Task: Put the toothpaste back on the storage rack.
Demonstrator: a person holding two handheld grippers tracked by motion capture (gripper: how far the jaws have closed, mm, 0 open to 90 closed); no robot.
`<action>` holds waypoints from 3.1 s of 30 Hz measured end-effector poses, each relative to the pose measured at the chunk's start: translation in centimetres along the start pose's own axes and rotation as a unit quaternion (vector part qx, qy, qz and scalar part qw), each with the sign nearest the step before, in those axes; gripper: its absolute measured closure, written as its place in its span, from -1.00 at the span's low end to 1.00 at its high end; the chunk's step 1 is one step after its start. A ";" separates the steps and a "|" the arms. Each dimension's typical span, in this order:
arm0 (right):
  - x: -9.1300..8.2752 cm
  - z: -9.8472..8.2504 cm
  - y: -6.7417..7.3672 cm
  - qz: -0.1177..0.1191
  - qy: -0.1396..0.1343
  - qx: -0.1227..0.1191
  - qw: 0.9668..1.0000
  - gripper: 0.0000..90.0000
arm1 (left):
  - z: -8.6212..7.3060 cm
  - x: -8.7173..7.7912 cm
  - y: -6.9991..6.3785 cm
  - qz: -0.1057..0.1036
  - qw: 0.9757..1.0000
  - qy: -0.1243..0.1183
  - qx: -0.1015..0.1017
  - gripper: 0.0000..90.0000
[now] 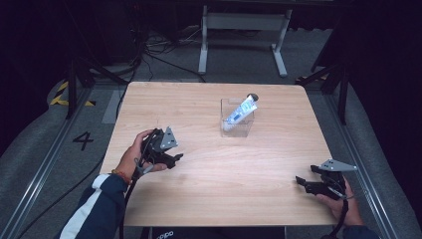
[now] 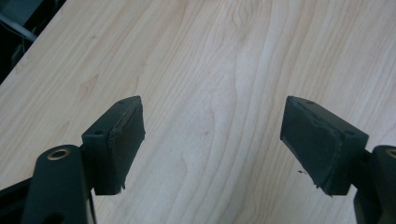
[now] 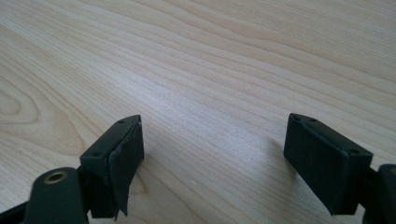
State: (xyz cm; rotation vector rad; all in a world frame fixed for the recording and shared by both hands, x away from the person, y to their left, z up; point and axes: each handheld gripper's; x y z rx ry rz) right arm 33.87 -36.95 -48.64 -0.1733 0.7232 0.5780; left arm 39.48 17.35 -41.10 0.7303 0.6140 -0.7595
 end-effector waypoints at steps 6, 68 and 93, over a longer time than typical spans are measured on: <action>0.0 0.0 0.0 0.000 0.000 0.000 1.000 -0.55 | -2.1 -0.2 -0.7 0.006 1.000 0.019 0.001 -0.50; -0.1 -0.1 0.1 0.000 0.000 0.000 1.000 -0.55 | -16.3 -4.4 -1.5 -0.010 0.973 0.000 -0.230 -0.66; 0.0 0.0 0.0 0.001 -0.001 0.002 1.000 -0.53 | -16.1 -4.3 -1.5 -0.005 0.972 0.001 -0.236 -0.70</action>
Point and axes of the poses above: each handheld gripper's, and its own axes: x roughly forward along the jaws, z roughly out of its top, y roughly to its left, and after that the axes turned 3 degrees about z, right-handed
